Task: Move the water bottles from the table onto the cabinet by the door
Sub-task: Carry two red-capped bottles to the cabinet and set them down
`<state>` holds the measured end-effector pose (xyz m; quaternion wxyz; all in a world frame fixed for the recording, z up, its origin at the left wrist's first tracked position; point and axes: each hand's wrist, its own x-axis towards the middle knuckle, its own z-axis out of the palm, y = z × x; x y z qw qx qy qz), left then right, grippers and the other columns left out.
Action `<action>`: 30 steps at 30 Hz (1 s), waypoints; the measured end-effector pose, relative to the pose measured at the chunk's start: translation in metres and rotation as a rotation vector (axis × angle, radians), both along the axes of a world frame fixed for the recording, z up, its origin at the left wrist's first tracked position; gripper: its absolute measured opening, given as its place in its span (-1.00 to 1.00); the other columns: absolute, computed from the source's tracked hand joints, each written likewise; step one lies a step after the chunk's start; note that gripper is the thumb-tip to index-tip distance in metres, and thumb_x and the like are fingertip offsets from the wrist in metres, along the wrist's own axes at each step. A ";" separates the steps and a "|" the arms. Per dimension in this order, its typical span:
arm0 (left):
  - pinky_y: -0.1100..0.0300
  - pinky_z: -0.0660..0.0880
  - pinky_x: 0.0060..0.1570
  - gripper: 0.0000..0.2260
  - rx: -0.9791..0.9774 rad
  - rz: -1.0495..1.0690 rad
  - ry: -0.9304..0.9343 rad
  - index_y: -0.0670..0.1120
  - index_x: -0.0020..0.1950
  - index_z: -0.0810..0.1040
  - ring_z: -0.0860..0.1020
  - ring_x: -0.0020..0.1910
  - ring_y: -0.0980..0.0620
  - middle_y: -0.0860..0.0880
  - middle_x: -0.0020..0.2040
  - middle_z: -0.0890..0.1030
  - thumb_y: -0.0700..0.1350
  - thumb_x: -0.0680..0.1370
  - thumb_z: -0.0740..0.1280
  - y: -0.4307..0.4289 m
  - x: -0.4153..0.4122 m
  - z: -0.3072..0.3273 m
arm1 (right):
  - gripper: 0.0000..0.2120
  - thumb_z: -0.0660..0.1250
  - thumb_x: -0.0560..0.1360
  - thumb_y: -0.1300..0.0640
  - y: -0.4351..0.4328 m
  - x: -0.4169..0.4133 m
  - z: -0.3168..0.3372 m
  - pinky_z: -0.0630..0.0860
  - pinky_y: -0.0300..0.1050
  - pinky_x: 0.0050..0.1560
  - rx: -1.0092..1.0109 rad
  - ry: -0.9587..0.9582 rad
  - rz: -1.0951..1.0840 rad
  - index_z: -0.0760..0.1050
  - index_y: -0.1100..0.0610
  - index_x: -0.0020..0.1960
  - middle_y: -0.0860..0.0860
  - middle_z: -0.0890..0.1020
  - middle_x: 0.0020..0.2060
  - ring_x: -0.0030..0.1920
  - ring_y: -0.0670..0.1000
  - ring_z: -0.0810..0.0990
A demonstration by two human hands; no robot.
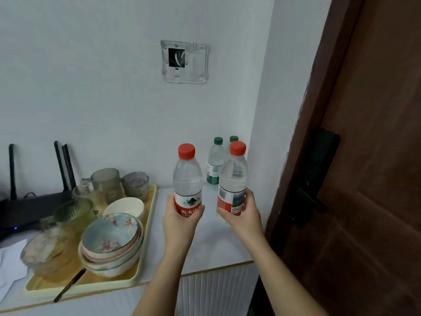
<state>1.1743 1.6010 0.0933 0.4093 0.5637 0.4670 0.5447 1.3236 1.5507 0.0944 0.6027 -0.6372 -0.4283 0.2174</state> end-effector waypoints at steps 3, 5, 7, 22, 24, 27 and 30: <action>0.18 0.55 -0.08 -0.52 -0.053 0.006 0.016 0.02 0.20 0.46 0.60 -0.02 0.12 0.08 0.02 0.62 -0.13 0.35 0.55 0.038 0.015 -0.017 | -0.28 0.58 0.32 0.25 0.033 0.009 -0.019 0.48 -0.50 -0.11 -0.051 0.011 -0.016 0.32 -0.05 0.34 -0.20 0.56 0.10 0.04 -0.24 0.58; 0.26 0.51 -0.14 -0.53 -0.089 0.011 0.024 -0.01 0.21 0.45 0.59 -0.04 0.12 0.05 0.02 0.62 -0.14 0.37 0.54 0.054 0.022 -0.026 | -0.27 0.58 0.31 0.26 0.048 0.014 -0.033 0.47 -0.50 -0.10 -0.078 0.019 -0.042 0.33 0.01 0.37 -0.14 0.57 0.12 0.08 -0.14 0.59; 0.35 0.44 -0.23 -0.53 -0.128 0.016 0.035 -0.02 0.22 0.44 0.58 -0.08 0.15 0.05 0.00 0.61 -0.15 0.38 0.53 0.064 0.028 -0.036 | -0.31 0.59 0.30 0.26 0.061 0.020 -0.048 0.49 -0.47 -0.08 -0.096 0.024 -0.064 0.35 -0.02 0.31 -0.10 0.61 0.09 0.06 -0.11 0.62; 0.39 0.43 -0.19 -0.53 -0.201 0.106 0.118 0.08 0.17 0.45 0.55 -0.06 0.30 0.25 -0.04 0.58 -0.11 0.35 0.56 0.101 0.050 -0.069 | -0.34 0.60 0.28 0.17 0.136 0.043 -0.085 0.57 -0.21 0.08 -0.181 -0.010 0.164 0.38 -0.05 0.27 -0.13 0.65 0.08 0.08 -0.14 0.64; 0.38 0.44 -0.19 -0.54 -0.199 0.079 0.149 0.11 0.15 0.44 0.56 -0.05 0.27 0.26 -0.04 0.57 -0.10 0.36 0.56 0.105 0.049 -0.070 | -0.34 0.59 0.29 0.16 0.139 0.046 -0.086 0.57 -0.17 0.11 -0.181 -0.023 0.199 0.37 -0.03 0.29 -0.11 0.64 0.11 0.11 -0.12 0.63; 0.36 0.45 -0.14 -0.56 -0.173 0.016 0.252 0.22 0.06 0.42 0.55 -0.02 0.27 0.26 -0.01 0.55 -0.08 0.36 0.56 0.113 0.040 -0.076 | -0.31 0.58 0.29 0.11 0.138 0.051 -0.094 0.57 -0.08 0.18 -0.182 -0.076 0.222 0.38 0.01 0.34 -0.06 0.59 0.18 0.18 -0.09 0.60; 0.39 0.40 -0.10 -0.51 -0.142 -0.005 0.393 0.24 0.12 0.39 0.49 -0.03 0.30 0.24 0.01 0.43 -0.05 0.35 0.56 0.116 0.031 -0.080 | -0.27 0.60 0.28 0.16 0.134 0.055 -0.098 0.56 -0.05 0.18 -0.192 -0.158 0.193 0.38 0.01 0.38 -0.06 0.51 0.16 0.18 -0.04 0.57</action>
